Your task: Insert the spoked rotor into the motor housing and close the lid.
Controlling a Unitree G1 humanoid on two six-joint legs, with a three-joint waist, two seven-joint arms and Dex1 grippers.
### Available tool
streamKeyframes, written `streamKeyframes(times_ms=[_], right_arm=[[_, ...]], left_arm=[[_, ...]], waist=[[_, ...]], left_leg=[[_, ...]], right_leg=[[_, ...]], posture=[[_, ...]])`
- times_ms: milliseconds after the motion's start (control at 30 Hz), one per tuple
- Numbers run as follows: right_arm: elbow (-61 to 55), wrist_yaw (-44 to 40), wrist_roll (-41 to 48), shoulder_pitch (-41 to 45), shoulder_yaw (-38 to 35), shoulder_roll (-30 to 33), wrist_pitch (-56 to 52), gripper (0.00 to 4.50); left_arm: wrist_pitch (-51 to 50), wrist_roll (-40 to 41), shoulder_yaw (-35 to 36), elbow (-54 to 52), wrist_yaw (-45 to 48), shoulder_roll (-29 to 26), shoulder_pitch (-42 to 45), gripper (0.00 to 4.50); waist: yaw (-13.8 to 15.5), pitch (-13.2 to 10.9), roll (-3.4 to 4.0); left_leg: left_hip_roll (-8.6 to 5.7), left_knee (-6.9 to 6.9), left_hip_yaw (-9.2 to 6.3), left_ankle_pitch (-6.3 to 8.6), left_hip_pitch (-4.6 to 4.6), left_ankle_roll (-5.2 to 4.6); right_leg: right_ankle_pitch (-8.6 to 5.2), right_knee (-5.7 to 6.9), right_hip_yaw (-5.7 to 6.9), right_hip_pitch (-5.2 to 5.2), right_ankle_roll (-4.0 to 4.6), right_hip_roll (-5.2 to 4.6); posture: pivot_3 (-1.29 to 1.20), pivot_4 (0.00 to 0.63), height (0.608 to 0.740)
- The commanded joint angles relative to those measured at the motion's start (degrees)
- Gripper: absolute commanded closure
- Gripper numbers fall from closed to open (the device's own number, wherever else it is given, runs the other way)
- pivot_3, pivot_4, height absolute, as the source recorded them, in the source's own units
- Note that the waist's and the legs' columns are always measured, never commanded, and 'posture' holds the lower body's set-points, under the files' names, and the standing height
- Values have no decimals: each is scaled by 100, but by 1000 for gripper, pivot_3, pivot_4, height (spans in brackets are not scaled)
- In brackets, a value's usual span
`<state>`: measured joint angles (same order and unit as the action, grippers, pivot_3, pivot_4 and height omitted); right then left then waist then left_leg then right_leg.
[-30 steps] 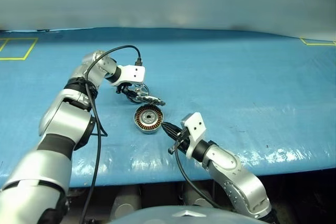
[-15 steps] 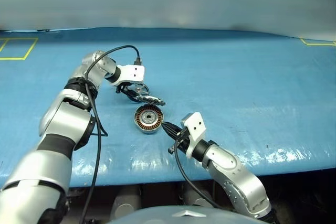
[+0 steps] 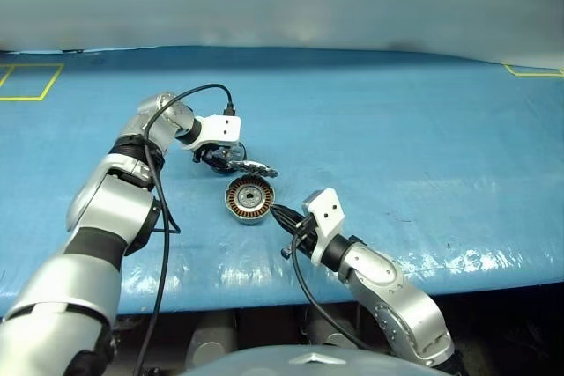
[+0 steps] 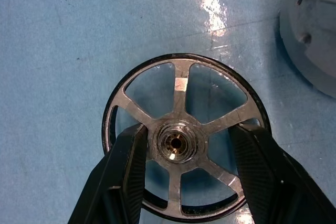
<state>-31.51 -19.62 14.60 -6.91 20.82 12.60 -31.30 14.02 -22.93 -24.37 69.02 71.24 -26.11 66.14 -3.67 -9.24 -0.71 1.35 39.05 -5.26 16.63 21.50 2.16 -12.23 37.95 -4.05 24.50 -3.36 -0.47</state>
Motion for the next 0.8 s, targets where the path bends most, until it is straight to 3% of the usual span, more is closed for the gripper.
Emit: streamKeyframes(times_ms=[33, 133, 367, 533, 700, 800], right_arm=[[-59, -16, 12, 73, 5, -48, 73, 4500], [-41, -25, 11, 93, 15, -42, 73, 4500], [-27, -38, 17, 141, 33, -29, 52, 4500], [-96, -25, 32, 97, 22, -10, 37, 4500], [-98, -90, 82, 132, -32, 48, 5, 4500], [-85, -159, 131, 159, -108, 111, -15, 4500]], left_arm=[[-79, -33, 18, -23, 2, -73, 24, 2070], [-148, -10, 79, -38, 66, -92, 17, 2684], [-129, 149, 271, -207, 197, -311, -56, 2689], [64, 444, 452, -800, 680, -887, -276, 2689], [-559, 915, 653, -2419, 1593, -1632, -879, 2689], [-1622, 1442, 837, -3922, 2026, -2052, -1575, 2689]], waist=[[0, 0, 0], [-2, 1, 0], [-18, 1, -1], [-39, 0, -1], [-1, 0, -1], [1, -1, 1]], left_leg=[[0, 0, 0, 0, 0, 0], [0, 0, 0, 0, -5, 0], [0, 1, 0, 0, -7, -1], [1, 0, 1, 1, -3, -2], [2, -1, 1, 1, 2, -1], [2, -1, 3, 1, 3, -2]], right_leg=[[0, 0, 0, 0, 0, 0], [0, 0, 0, -4, 0, 0], [1, 3, -2, -5, -2, 1], [5, 3, -3, 1, 6, 1], [9, -1, -2, 3, 15, -1], [9, -3, -3, 3, 15, -3]], posture=[[0, 150, 740], [0, 150, 740], [0, 150, 740], [0, 150, 740], [0, 150, 740], [0, 150, 740]])
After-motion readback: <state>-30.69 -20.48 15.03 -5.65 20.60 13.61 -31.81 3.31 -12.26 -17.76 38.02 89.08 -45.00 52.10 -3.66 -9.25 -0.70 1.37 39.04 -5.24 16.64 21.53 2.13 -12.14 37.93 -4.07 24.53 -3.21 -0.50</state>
